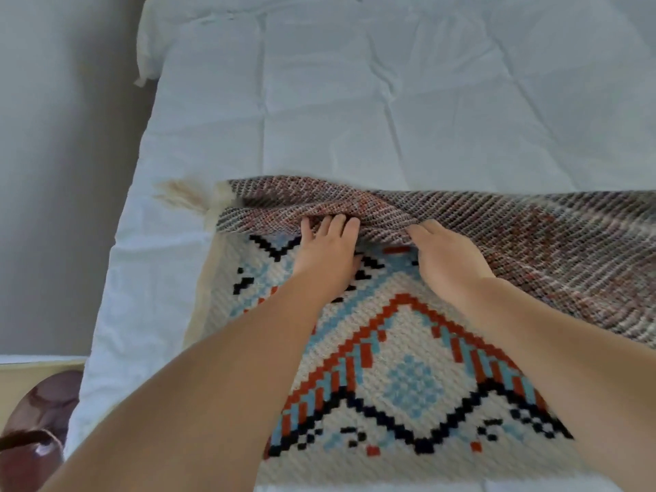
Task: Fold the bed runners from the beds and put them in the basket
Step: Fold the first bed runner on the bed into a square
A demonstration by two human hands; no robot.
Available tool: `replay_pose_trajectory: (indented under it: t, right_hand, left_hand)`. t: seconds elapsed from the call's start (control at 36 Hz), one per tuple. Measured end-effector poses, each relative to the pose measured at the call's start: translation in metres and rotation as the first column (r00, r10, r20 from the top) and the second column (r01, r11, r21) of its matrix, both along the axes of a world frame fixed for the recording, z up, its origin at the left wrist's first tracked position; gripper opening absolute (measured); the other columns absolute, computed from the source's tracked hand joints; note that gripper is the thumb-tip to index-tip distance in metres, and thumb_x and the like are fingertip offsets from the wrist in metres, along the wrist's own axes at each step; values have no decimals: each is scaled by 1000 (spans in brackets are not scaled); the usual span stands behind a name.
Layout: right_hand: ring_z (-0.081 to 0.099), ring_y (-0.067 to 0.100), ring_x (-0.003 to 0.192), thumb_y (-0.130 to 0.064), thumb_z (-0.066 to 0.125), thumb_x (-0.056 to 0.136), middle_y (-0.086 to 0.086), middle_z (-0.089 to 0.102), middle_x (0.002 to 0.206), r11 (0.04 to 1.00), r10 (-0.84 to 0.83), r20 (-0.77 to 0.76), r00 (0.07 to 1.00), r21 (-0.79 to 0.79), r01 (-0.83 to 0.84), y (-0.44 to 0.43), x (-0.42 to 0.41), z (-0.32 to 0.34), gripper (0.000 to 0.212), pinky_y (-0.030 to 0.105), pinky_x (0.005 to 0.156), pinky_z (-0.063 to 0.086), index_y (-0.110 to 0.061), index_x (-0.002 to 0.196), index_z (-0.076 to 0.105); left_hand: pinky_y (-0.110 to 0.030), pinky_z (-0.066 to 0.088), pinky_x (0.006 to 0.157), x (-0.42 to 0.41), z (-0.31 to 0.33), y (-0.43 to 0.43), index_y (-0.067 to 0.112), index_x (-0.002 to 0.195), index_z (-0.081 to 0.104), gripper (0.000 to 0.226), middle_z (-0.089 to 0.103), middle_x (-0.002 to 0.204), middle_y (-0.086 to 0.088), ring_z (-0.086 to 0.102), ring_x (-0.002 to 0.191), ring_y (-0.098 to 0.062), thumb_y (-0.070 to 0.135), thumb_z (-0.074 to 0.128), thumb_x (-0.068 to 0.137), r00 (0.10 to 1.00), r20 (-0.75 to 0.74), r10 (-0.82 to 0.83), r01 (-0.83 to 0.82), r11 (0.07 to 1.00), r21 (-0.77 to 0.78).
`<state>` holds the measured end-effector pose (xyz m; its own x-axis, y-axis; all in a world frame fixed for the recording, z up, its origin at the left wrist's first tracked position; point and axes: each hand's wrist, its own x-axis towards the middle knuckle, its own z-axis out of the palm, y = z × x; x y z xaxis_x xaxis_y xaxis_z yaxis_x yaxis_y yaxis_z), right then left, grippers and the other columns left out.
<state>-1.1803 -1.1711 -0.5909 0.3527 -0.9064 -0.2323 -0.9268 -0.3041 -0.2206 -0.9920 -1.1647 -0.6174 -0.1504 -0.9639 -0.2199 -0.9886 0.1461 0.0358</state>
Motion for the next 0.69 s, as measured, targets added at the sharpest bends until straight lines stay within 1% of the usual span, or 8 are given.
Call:
replay_pose_trajectory:
  t: [0.11,0.17,0.25,0.36,0.42,0.53,0.61,0.69]
  right_hand:
    - [60,30,100,-6,43,97,9,58,124,1000,-17,83,996,1,17,-2,-3,7,43,41,80,52,-13,140,40]
    - [62,28,93,-8,42,98,8,61,117,1000,-8,92,996,7,7,0,-6,9,41,37,75,51,-12,139,40]
    - [61,26,81,-9,41,99,7,62,111,1000,3,93,996,-1,-3,2,-10,12,38,38,70,52,-12,137,39]
    - [61,26,74,-8,43,99,9,58,117,1000,-9,138,990,-23,13,2,-13,22,43,42,66,54,-10,141,36]
    - [58,22,67,-9,43,99,7,61,100,1000,-10,149,989,-26,14,1,-12,29,40,41,63,53,-8,139,37]
    - [54,21,55,-17,38,101,2,56,65,999,-7,139,990,-36,12,-4,-11,38,23,40,56,49,-6,118,50]
    - [56,24,53,-19,36,101,5,57,60,1000,-16,129,992,7,15,-4,-11,40,22,41,55,49,-7,112,52]
    - [57,22,54,-20,35,102,4,59,61,1000,8,97,995,12,-9,-4,-12,38,23,41,57,53,-9,111,52]
  left_hand:
    - [-61,9,113,-14,1,-9,16,144,20,63,29,150,-8,24,140,-29,46,46,95,998,-20,54,-55,997,-58]
    - [-59,13,113,-18,7,-13,17,139,29,49,42,141,-5,36,132,-27,24,49,95,998,-41,50,-53,995,-80]
    - [-49,22,112,-19,18,-14,16,127,40,51,53,120,-4,49,113,-26,-4,49,81,996,-83,-31,24,996,-91]
    - [-40,49,75,-11,44,-8,13,129,42,47,53,124,-8,55,90,-27,-1,45,85,953,-295,-70,58,997,-47]
    - [-38,51,61,-6,58,-7,16,132,36,41,52,123,-5,57,73,-23,19,42,92,966,-237,-103,88,993,-74]
    - [-35,52,64,-4,64,-7,21,140,20,83,44,131,-3,58,95,-21,75,40,80,992,29,-124,127,983,-134]
    - [-34,48,65,-9,59,-2,21,143,12,97,43,128,-5,56,98,-22,72,56,73,990,107,-97,107,990,-93]
    - [-33,40,58,-12,53,3,20,143,14,86,47,123,-4,58,93,-23,56,62,81,991,118,-65,74,994,-75]
